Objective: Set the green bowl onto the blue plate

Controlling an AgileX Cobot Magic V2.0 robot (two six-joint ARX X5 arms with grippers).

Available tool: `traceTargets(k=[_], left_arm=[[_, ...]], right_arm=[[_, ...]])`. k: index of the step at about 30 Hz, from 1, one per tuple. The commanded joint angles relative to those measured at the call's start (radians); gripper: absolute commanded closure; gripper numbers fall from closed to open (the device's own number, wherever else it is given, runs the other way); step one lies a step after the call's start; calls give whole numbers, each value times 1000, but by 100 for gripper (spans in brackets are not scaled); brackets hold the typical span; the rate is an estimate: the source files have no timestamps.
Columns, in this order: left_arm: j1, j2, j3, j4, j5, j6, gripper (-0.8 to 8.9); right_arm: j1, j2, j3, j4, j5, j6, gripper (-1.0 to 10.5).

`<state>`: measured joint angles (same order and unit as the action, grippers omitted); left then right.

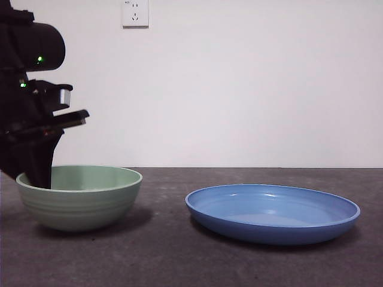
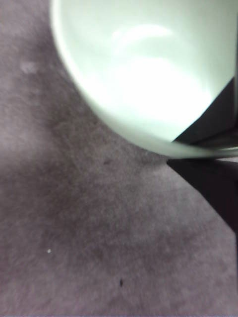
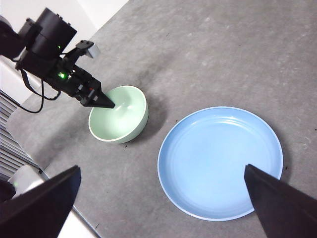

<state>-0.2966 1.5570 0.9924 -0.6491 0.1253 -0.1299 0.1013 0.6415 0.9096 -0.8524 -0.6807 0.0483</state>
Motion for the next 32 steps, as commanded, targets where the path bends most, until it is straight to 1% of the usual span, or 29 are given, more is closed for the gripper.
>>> traceTargets(k=[1, 5, 10, 16, 21, 26, 32], left_arm=[[-11, 16, 72, -35, -3, -17, 799], [-28, 16, 169, -119, -3, -17, 799], [-63, 20, 287, -174, -3, -28, 799], [-132, 26, 386, -126, -3, -73, 799], [-198, 54, 431, -83, -2, -108, 799], [-274, 139, 494, -76, 2, -119, 799], [-339, 276, 592, -90, 11, -119, 799]], right_arm=[[3, 4, 16, 7, 0, -8, 393], [3, 4, 16, 7, 0, -8, 393], [3, 4, 16, 11, 0, -8, 393], [3, 4, 16, 22, 0, -8, 393], [3, 4, 16, 39, 0, -7, 393], [3, 4, 16, 51, 0, -7, 393], [3, 4, 16, 51, 0, -6, 393]])
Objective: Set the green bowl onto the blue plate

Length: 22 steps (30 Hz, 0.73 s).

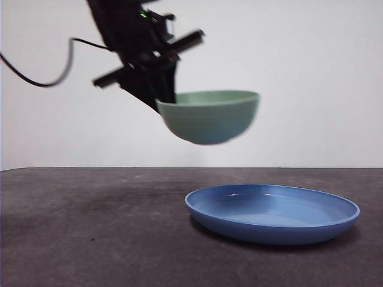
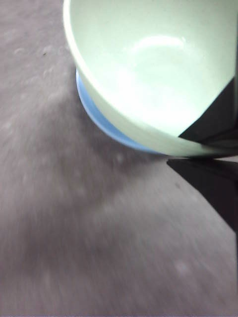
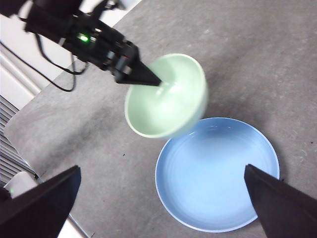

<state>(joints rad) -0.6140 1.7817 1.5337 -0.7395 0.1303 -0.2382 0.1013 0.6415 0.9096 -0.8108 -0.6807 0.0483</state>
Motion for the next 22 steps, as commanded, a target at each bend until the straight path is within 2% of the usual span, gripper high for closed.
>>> traceTargets(k=[1, 12, 20, 22], left_arm=[[-30, 76, 68, -4, 6, -10, 799], [-110, 310, 231, -84, 6, -9, 799], [-128, 348, 233, -83, 10, -10, 799], [-130, 349, 233, -82, 45, -9, 799]], right_arm=[[3, 4, 16, 9, 0, -7, 393], [3, 4, 16, 9, 0, -6, 393], [3, 4, 16, 9, 0, -6, 393], [3, 4, 16, 9, 0, -6, 393]])
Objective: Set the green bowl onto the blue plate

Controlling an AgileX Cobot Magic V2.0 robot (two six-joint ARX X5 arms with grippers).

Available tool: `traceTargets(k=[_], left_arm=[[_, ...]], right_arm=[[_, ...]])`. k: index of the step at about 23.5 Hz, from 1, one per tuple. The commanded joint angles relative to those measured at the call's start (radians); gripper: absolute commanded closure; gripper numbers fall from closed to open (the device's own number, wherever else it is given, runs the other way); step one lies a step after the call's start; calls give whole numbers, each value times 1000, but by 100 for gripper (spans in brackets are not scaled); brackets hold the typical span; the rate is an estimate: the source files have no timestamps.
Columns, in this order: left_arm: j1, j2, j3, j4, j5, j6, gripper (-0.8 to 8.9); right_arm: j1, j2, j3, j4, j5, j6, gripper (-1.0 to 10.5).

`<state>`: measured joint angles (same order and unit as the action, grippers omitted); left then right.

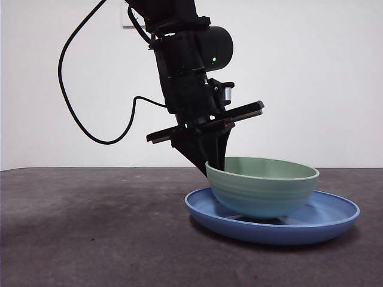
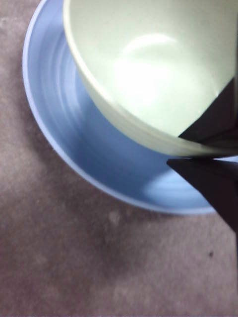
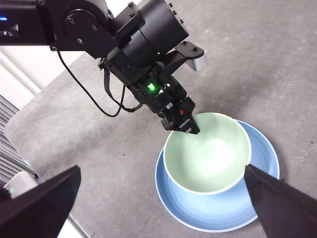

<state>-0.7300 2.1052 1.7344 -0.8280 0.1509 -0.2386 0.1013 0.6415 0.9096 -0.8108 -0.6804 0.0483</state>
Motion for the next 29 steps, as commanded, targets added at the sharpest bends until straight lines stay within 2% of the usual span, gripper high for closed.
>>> traceTargets(k=[1, 12, 17, 18, 21, 23, 26, 29], left_arm=[[-15, 26, 32, 8, 29, -8, 799], [-18, 29, 32, -37, 29, 31, 784], [-17, 29, 32, -4, 29, 34, 778], [-16, 29, 32, -3, 29, 32, 752], [-16, 29, 32, -7, 29, 32, 507], [-16, 29, 35, -13, 29, 32, 409], [-5, 27, 78, -64, 29, 40, 400], [6, 18, 162, -185, 29, 98, 398]], right_arm=[[3, 4, 16, 9, 0, -7, 393], [3, 4, 16, 2, 0, -4, 393], [3, 4, 16, 2, -1, -3, 393], [3, 4, 16, 2, -1, -3, 393], [3, 4, 16, 2, -1, 0, 393], [3, 4, 16, 2, -1, 3, 393], [3, 4, 16, 2, -1, 5, 393], [3, 4, 16, 2, -1, 4, 393]])
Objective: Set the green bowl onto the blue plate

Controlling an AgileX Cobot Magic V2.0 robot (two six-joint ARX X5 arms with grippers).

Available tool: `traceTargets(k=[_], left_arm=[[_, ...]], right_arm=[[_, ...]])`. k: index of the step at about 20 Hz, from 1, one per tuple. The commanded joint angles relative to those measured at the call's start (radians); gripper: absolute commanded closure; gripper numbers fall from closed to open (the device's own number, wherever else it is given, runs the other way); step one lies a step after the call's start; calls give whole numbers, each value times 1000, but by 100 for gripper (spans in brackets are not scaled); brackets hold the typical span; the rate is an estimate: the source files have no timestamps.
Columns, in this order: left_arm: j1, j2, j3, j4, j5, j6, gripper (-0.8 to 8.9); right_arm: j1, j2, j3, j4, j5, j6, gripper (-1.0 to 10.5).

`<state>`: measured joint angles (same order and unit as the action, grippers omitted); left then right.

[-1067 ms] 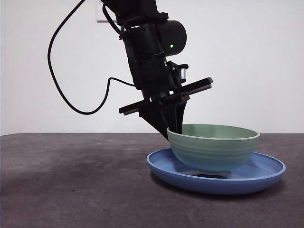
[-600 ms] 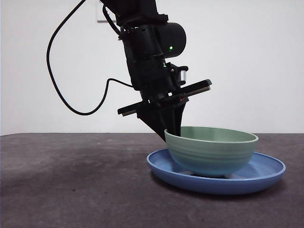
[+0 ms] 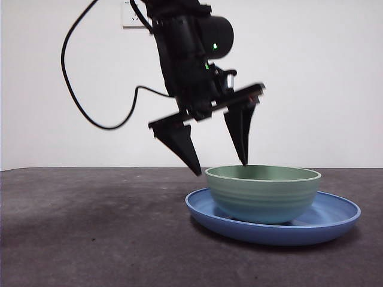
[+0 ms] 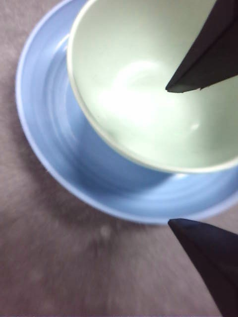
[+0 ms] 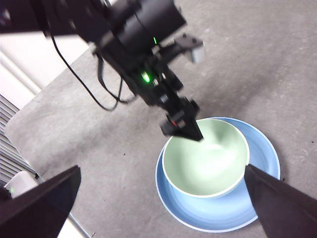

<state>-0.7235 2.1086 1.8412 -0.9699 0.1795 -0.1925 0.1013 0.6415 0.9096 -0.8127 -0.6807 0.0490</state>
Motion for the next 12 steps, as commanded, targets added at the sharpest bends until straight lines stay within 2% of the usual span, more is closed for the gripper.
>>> traceTargets(k=[1, 3, 4, 12], left_arm=[[2, 2, 75, -91, 1, 85, 379], [7, -59, 78, -161, 0, 151, 271], [8, -99, 78, -179, 1, 154, 239], [16, -486, 38, -296, 1, 178, 243]], right_arm=[[3, 4, 16, 4, 0, 3, 393], [3, 4, 16, 4, 0, 3, 393], [3, 4, 16, 4, 0, 3, 393], [3, 4, 16, 4, 0, 3, 393]])
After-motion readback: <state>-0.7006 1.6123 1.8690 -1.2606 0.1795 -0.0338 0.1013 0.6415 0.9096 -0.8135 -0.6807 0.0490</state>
